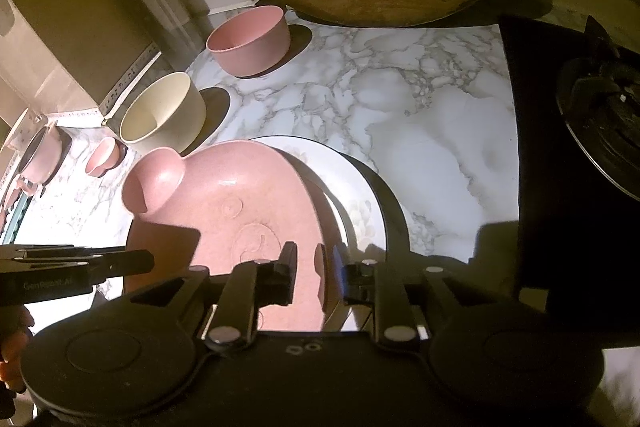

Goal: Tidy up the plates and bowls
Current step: 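Lower the pink divided plate onto the floral plates and open the left tool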

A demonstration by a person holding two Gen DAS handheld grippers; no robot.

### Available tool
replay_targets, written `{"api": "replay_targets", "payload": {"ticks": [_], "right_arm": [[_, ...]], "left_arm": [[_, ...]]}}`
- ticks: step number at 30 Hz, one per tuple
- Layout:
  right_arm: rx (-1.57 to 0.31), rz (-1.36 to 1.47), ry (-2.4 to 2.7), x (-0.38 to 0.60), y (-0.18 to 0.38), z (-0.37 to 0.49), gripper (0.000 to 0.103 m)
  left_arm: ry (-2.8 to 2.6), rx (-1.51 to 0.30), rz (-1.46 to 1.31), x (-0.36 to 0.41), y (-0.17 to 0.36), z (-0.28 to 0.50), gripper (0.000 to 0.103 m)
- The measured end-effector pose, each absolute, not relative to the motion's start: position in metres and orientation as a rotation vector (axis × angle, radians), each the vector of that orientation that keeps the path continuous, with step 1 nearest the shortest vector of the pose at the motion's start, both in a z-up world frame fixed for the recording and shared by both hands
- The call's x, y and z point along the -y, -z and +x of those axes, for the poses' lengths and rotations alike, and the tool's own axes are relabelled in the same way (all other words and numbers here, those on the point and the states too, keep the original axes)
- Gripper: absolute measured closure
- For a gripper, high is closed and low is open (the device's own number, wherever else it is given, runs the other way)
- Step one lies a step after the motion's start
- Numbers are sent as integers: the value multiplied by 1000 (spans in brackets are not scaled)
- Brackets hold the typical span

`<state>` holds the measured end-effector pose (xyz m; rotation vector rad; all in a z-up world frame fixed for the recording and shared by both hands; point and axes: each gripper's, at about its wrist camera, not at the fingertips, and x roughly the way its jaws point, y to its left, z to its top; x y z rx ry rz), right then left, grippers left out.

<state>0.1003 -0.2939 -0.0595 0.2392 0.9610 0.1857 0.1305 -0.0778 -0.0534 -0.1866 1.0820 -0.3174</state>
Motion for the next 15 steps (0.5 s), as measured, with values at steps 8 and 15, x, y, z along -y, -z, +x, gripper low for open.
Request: {"api": "replay_targets", "payload": {"ticks": [8,15], "right_arm": [[-934,227,-211,286,52,96,68],[-884,196,-254,268,35,91,47]], "left_arm": [[318,-1048,-165,74,44,123,83],[313,-985,-150,70,29,118,66]]}}
